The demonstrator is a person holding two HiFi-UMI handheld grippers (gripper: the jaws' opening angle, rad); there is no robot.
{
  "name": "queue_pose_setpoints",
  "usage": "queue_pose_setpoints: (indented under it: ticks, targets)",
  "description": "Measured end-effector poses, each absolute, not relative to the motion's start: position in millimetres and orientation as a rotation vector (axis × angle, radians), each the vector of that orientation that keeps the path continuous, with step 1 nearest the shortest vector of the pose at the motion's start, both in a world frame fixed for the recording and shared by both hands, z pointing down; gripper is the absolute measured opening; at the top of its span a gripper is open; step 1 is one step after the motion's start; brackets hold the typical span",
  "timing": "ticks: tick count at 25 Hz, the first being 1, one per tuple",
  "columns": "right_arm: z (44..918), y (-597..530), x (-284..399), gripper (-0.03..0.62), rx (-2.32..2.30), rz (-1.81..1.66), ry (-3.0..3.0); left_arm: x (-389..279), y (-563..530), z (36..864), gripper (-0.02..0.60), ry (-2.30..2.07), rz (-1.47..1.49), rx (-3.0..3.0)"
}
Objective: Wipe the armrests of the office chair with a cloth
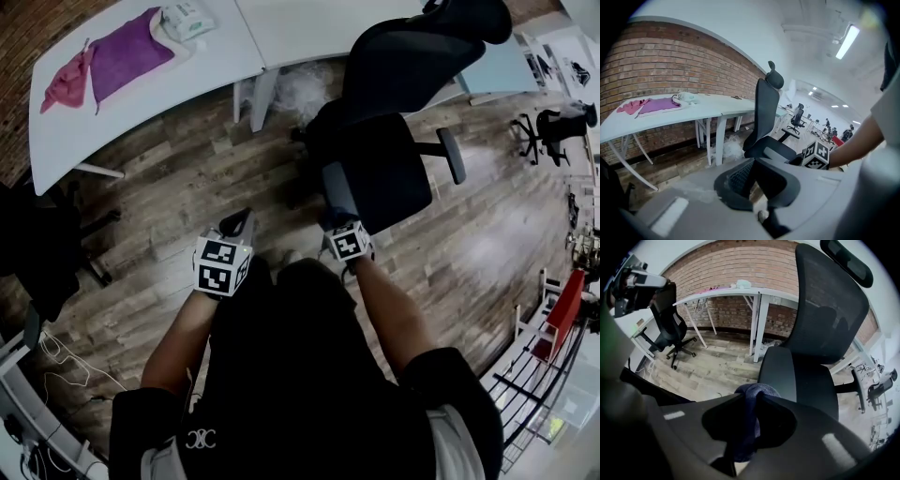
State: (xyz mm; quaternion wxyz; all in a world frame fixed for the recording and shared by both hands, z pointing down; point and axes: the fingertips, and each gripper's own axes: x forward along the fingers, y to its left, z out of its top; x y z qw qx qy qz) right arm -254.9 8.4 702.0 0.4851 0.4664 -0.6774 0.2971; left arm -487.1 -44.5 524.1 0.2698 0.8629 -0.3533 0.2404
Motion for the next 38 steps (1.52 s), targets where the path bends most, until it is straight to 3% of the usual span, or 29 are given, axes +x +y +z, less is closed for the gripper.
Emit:
queue_pose_setpoints:
  ticks: [23,38]
  targets:
    - [696.9,-138.5,-282.1,0.072,0.944,0.524,-1.865,-466.5,-31.1,527.5,0.005,-1.072,0.708,2.165]
    - [717.2,-166.7,-223.2,0.072,1.029,0.789,-1.799,-445.1,-29.2,525.6,0.005,-1.227,0.638,2.026]
